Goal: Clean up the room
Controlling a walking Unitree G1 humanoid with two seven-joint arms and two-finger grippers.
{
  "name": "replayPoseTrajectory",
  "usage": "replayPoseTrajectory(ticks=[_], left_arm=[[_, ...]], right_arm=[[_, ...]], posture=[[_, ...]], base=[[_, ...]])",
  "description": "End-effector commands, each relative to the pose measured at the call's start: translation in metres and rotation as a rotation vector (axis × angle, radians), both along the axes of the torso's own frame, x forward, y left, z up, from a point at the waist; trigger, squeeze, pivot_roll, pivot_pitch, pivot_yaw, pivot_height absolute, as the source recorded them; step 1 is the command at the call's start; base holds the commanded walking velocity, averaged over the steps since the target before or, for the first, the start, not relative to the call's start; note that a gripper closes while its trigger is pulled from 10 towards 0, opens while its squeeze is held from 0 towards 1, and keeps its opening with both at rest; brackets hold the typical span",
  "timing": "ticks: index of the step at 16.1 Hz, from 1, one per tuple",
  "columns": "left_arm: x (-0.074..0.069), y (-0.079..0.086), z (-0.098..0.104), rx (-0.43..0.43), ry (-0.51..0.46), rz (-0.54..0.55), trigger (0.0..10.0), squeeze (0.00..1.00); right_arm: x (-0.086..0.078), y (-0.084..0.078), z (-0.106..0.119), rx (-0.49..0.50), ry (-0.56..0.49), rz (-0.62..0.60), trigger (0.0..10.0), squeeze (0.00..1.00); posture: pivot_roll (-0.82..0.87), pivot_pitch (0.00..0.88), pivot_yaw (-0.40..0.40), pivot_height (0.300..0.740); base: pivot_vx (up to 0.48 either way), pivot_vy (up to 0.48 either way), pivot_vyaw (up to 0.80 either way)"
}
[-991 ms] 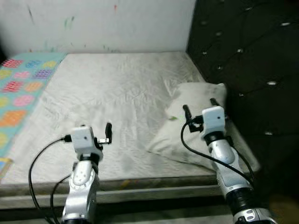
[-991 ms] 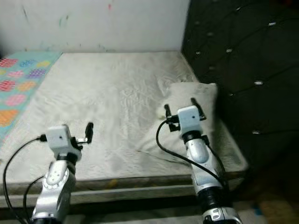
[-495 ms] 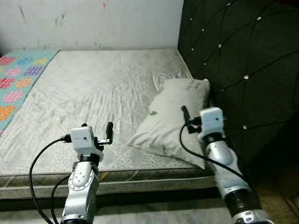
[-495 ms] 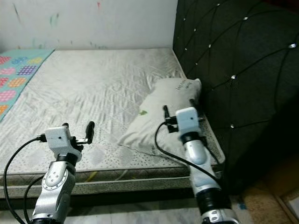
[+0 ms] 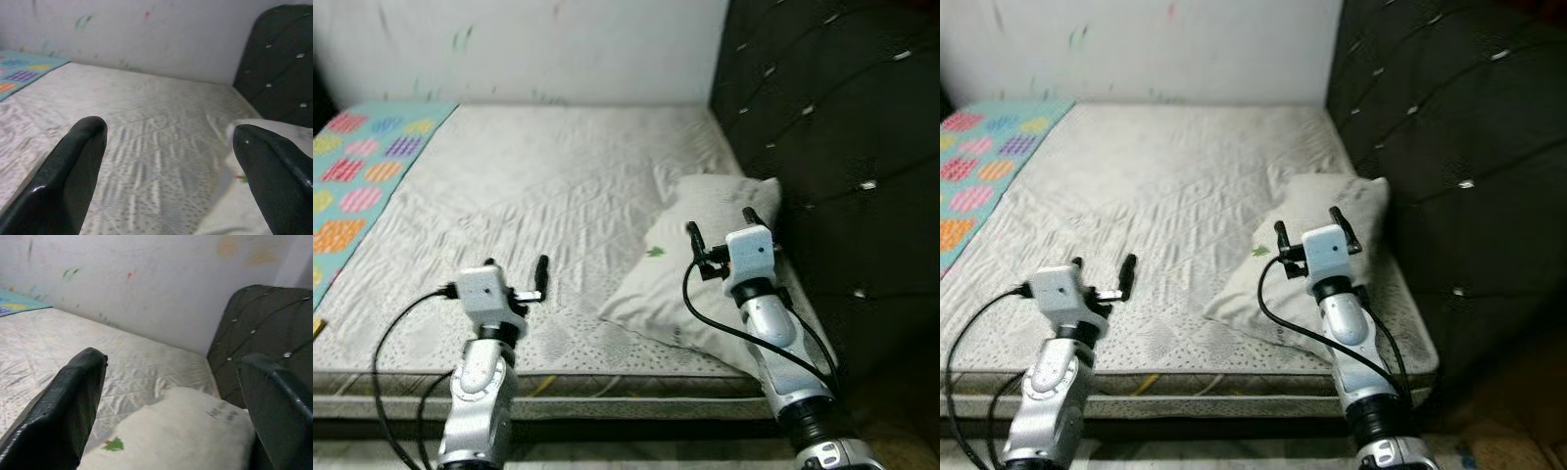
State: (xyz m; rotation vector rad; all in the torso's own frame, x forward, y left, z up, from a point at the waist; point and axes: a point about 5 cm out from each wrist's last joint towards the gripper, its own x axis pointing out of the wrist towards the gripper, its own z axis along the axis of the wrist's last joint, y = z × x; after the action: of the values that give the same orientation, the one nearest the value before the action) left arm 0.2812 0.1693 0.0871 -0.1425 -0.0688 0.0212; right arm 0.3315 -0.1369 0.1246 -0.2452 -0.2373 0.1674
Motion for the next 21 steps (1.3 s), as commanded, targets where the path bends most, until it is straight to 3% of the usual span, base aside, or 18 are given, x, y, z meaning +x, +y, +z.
replayPoseTrajectory(ticks=[1,5,9,21], left_arm=[[0.0017,-0.0056,0.0036,-0.003,-0.016,-0.022,10.0,0.0],[0.0019,-0.0062,0.0035,-0.003,-0.015,-0.027,10.0,0.0],[0.0044,-0.0048,0.0025,-0.003,0.0,0.022,10.0,0.0],[0.0056,-0.0056,0.0028,-0.001,-0.005,0.008,10.0,0.0]], right_arm=[[0.0006,-0.0051,0.0033,-0.006,-0.014,-0.01,10.0,0.0],[0.0006,-0.0056,0.0034,-0.007,-0.014,-0.011,10.0,0.0],[0.0009,-0.005,0.0026,-0.007,-0.012,-0.01,10.0,0.0],[0.0018,-0.0038,-0.0005,-0.012,0.008,-0.003,10.0,0.0]], posture=[[-0.04,0.0,0.014,0.74],[-0.04,0.0,0.013,0.74],[-0.04,0.0,0.013,0.74],[-0.04,0.0,0.014,0.74]], base=[[0.368,0.0,0.0],[0.368,0.0,0.0],[0.0,0.0,0.0],[0.0,-0.08,0.0]])
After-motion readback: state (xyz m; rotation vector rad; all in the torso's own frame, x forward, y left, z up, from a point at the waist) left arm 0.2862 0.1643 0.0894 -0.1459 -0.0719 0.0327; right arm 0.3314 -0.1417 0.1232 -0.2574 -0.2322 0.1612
